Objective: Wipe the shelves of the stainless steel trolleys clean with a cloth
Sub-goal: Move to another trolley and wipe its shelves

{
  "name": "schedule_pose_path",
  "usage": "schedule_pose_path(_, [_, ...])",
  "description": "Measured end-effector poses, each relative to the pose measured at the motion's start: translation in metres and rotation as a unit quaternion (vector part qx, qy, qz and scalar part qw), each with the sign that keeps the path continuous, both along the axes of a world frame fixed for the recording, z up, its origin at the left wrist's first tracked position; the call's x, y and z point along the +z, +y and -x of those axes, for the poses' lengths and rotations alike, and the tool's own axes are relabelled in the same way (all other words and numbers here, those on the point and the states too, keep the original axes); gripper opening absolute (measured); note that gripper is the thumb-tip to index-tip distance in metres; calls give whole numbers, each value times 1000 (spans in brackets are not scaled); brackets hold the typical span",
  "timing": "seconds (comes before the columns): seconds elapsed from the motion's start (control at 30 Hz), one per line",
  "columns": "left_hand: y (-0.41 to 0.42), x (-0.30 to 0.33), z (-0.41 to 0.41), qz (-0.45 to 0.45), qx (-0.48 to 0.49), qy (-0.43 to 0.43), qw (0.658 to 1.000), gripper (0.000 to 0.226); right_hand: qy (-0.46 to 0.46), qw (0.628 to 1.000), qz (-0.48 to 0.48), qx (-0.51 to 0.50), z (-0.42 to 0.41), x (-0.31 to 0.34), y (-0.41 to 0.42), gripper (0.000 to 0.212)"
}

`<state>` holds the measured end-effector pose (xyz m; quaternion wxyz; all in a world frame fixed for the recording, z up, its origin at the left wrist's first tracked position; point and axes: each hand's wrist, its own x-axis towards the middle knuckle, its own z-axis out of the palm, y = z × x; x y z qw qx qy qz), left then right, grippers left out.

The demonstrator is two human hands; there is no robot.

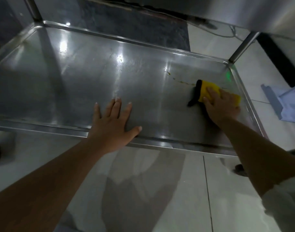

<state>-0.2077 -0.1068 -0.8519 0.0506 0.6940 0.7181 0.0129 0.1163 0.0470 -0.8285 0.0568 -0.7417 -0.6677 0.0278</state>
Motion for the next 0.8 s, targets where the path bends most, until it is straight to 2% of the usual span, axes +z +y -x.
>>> schedule_pose_path(0.13, [0, 0, -1, -8, 1, 5, 1000, 93, 5, 1000, -9, 13, 4, 3, -36, 62])
schedule_pose_path(0.3, [-2, 3, -1, 3, -2, 3, 1000, 94, 24, 995, -11, 101, 26, 10, -99, 71])
schedule_pose_path(0.37, [-2, 6, -1, 12, -2, 3, 1000, 94, 69, 983, -5, 170, 37, 15, -119, 76])
schedule_pose_path(0.47, [-4, 13, -1, 26, -2, -3, 1000, 93, 153, 950, 11, 273, 44, 23, -138, 69])
schedule_pose_path(0.57, [-9, 19, 0, 20, -12, -5, 1000, 86, 180, 940, 3, 290, 30, 29, -137, 75])
schedule_pose_path(0.67, [-17, 24, -2, -17, -32, -80, 996, 79, 183, 948, -13, 261, 19, 31, -135, 67])
schedule_pose_path(0.8, [-17, 35, -27, -58, -124, -175, 975, 82, 191, 935, -60, 293, 23, 40, -133, 49])
